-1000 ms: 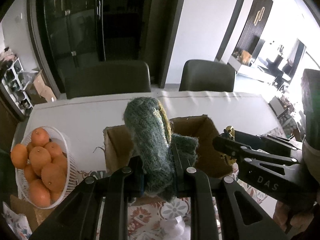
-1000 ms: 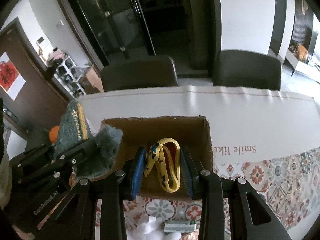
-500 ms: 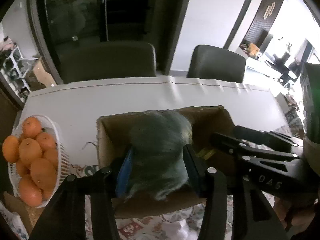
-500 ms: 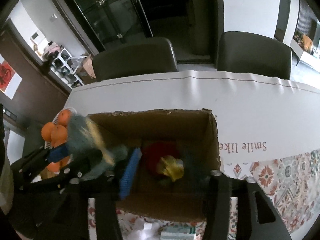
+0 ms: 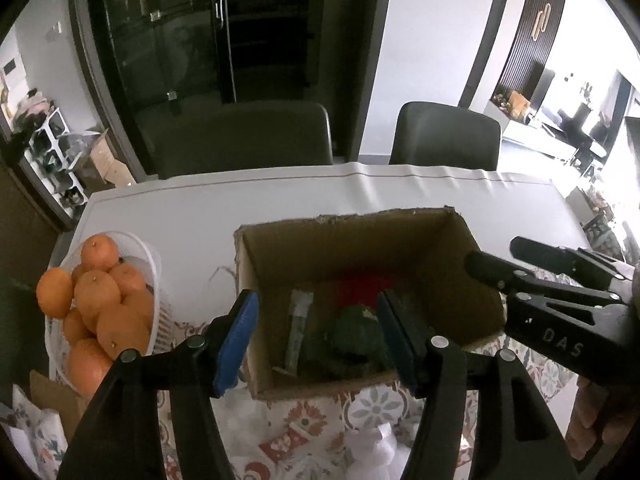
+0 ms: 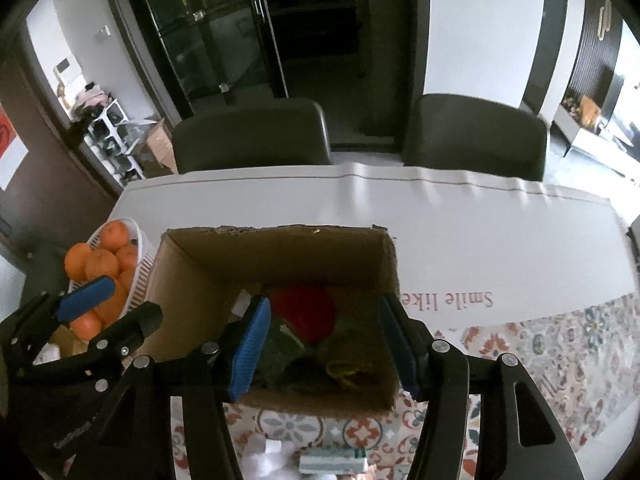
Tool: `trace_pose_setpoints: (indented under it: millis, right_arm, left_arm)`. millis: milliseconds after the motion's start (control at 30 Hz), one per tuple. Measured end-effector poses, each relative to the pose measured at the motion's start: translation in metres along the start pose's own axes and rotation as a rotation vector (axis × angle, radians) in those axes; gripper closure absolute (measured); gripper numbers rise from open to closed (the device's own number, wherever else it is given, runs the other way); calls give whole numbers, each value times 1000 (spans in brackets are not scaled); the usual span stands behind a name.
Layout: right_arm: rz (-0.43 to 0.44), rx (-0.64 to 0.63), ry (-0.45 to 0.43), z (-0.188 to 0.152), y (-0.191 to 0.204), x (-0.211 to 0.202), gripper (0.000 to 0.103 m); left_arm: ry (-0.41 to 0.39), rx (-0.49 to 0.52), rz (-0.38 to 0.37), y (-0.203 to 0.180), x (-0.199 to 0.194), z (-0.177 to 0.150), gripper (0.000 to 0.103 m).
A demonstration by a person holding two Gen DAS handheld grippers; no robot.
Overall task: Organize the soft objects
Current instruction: 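Open both tools to drop the glove and strap into the box, then move both tools back toward the white plush toy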
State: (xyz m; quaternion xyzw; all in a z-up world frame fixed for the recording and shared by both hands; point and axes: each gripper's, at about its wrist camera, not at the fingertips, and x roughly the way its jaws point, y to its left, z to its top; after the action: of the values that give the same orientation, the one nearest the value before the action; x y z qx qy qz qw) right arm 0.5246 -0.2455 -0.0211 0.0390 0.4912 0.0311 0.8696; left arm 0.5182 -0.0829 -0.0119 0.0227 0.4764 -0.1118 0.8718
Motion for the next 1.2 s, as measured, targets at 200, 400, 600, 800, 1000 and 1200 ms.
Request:
trace_pose_setpoints:
  millis: [200,400,600,800,1000,1200]
  right_arm:
    - [-59,-39,-33,-13,8,-21,42]
    - [-71,-28,-36,-28,2,-37,41]
    - [-82,-9,-41,-53,-4,-53,36]
    - [-81,29,-6,-72,-15,-58,33]
    - [-43,55,32,-95,-22,-52,27]
    - [3,93,96,-114,-27,-34,27]
  left_arm:
    - [-15,3,18,2,-15,-16,39]
    - [-7,20,14,-3,-27,-34,37]
    - [-5,24,-20,-14,-37,-54,36]
    - [12,33,-73,-25,-44,-72,34]
    - [35,56,-89,-37,-43,-88,31]
    - [115,38,-108,-39,-25,-106,31]
